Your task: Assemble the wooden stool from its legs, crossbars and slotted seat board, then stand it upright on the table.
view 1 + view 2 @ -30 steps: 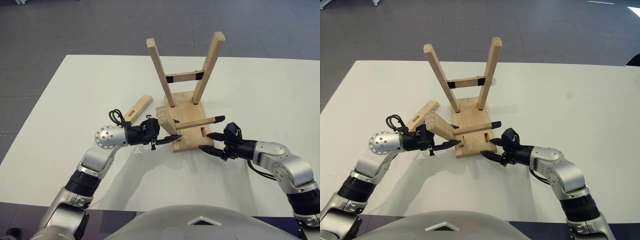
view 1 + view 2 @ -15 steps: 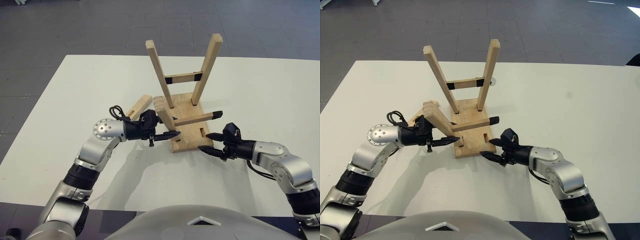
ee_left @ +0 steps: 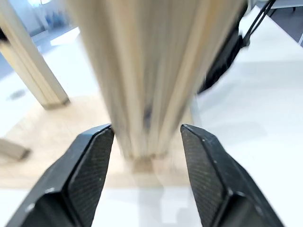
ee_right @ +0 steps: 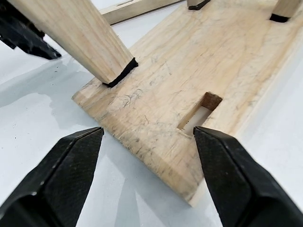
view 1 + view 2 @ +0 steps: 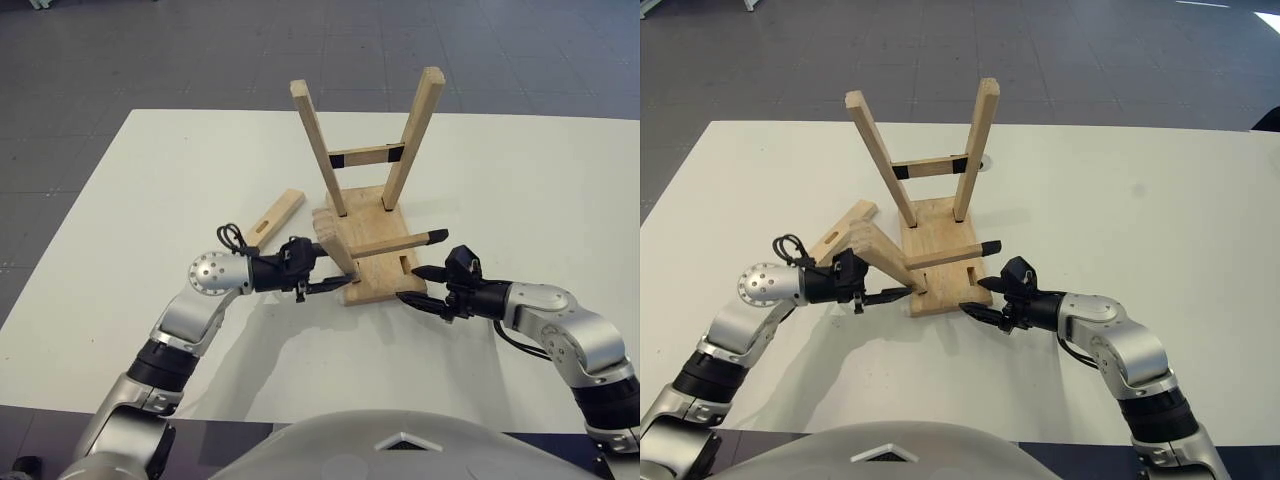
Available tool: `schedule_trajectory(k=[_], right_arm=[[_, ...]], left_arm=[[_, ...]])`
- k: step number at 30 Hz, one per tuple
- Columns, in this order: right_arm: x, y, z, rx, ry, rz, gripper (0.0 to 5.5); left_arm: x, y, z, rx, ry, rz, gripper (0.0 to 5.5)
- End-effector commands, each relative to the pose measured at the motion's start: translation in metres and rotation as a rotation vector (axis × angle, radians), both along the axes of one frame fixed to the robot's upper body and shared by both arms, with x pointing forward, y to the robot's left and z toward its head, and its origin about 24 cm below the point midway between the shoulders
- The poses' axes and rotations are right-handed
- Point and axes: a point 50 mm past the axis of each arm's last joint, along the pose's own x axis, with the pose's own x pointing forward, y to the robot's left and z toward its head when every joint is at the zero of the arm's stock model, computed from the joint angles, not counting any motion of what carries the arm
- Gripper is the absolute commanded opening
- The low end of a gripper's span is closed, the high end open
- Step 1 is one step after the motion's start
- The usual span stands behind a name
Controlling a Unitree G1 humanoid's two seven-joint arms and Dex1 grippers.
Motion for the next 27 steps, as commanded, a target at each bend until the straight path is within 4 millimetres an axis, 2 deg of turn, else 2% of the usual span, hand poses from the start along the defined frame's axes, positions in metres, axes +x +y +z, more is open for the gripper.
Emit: schedule_trajectory(k=[1, 4, 7, 9, 12, 15, 18, 23, 27], right_arm=[[-0.011, -0.008, -0.018, -0.074, 0.104, -0.033, 3.5], [-0.01, -0.008, -0.019, -0.08, 0.103, -0.036, 3.5], [-0.01, -0.01, -0.018, -0.083, 0.098, -0.041, 3.5], [-0.007, -0.013, -0.013, -0.077, 0.075, -0.054, 3.5], [-0.004, -0.02, 0.005, -0.037, -0.015, -0.099, 3.5], [-0.005, -0.029, 0.014, -0.026, -0.069, -0.133, 3.5], [-0.006, -0.039, 0.009, -0.078, -0.076, -0.167, 3.5], [-0.001, -0.043, -0.007, -0.137, -0.071, -0.189, 3.5], [0.003, -0.041, -0.009, -0.135, -0.073, -0.188, 3.5]], left_arm=[[0.003, -0.003, 0.013, -0.073, -0.024, -0.023, 3.18], [0.002, 0.005, 0.015, -0.054, -0.014, -0.011, 3.66], [-0.006, 0.023, 0.008, 0.07, 0.014, 0.001, 3.66], [-0.014, 0.027, 0.001, 0.136, 0.027, 0.014, 3.66], [-0.027, 0.019, -0.006, 0.146, 0.069, 0.021, 3.66], [-0.039, 0.009, -0.01, 0.131, 0.112, 0.027, 3.66], [-0.043, 0.002, -0.015, 0.155, 0.119, 0.076, 3.66], [-0.03, -0.007, -0.027, 0.202, 0.078, 0.216, 3.66], [-0.027, -0.014, -0.034, 0.201, 0.07, 0.292, 3.66]])
